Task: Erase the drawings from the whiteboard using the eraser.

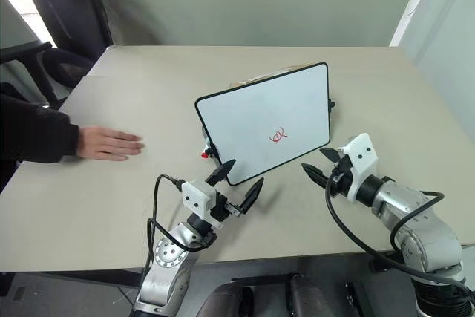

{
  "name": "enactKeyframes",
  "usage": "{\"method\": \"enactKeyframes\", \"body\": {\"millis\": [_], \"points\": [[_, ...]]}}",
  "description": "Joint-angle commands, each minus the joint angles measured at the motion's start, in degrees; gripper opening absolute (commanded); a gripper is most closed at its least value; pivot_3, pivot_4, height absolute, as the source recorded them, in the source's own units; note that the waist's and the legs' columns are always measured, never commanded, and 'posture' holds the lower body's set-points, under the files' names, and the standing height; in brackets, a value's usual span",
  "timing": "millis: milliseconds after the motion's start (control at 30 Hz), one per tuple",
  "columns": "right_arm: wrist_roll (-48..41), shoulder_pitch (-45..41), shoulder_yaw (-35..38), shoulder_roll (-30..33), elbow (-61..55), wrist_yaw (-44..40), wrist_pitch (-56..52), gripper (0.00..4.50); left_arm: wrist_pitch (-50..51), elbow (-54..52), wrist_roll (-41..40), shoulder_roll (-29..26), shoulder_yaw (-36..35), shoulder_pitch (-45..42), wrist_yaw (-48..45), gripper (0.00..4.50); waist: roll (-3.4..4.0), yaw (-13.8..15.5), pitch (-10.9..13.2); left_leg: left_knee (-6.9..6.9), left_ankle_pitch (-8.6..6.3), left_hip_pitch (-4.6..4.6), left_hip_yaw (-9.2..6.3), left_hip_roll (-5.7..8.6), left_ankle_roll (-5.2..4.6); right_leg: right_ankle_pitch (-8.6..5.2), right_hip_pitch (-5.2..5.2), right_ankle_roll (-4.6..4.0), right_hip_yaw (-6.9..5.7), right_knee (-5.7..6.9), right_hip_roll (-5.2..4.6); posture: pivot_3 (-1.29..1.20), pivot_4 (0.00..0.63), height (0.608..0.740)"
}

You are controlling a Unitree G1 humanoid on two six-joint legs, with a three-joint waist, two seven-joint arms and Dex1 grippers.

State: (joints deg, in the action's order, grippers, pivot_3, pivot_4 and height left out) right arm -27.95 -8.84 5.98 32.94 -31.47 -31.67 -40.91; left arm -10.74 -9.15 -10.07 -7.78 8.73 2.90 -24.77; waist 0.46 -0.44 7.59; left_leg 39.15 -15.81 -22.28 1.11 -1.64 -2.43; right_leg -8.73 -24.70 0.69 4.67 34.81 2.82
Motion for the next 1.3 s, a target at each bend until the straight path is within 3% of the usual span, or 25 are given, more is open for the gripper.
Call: {"method": "enactKeyframes", "body": {"millis": [33, 300, 667, 1300], "points": [[-0.7, -0.7, 1.6, 0.9, -1.0, -0.5, 0.7, 3.13, -0.5, -2.4, -0.1, -0.1, -0.3, -0.4, 0.2, 4.5, 0.0, 0.0, 0.0, 0.0, 0.0, 0.0, 0.0, 0.0, 0.0, 0.0, 0.0, 0.0, 0.0, 0.0, 0.0, 0.0, 0.15, 0.74], [0.0, -1.2, 2.1, 0.9, 0.7, 0.6, 0.9, 3.13, -1.1, -0.8, 0.8, 0.3, 0.1, -1.7, 0.4, 4.5, 0.0, 0.0, 0.0, 0.01, 0.0, 0.0, 0.0, 0.0, 0.0, 0.0, 0.01, 0.0, 0.0, 0.0, 0.0, 0.0, 0.15, 0.74], [6.1, -8.0, 3.4, 1.1, 13.0, 10.4, -7.4, 3.13, -1.3, -1.1, 0.9, 0.7, 0.6, -1.5, 0.5, 4.5, 0.0, 0.0, 0.0, -0.02, 0.0, 0.03, -0.01, 0.0, 0.0, 0.03, 0.01, 0.04, 0.01, 0.01, -0.01, 0.0, 0.15, 0.74], [6.2, -11.7, 1.2, 1.7, 19.1, 10.6, -21.5, 3.13, -1.6, -0.3, 0.3, 0.7, 0.9, -2.7, -0.4, 4.5, 0.0, 0.1, 0.0, -0.02, 0.0, 0.03, 0.0, 0.0, -0.01, 0.02, 0.0, 0.05, 0.01, 0.02, -0.01, 0.0, 0.15, 0.74]]}}
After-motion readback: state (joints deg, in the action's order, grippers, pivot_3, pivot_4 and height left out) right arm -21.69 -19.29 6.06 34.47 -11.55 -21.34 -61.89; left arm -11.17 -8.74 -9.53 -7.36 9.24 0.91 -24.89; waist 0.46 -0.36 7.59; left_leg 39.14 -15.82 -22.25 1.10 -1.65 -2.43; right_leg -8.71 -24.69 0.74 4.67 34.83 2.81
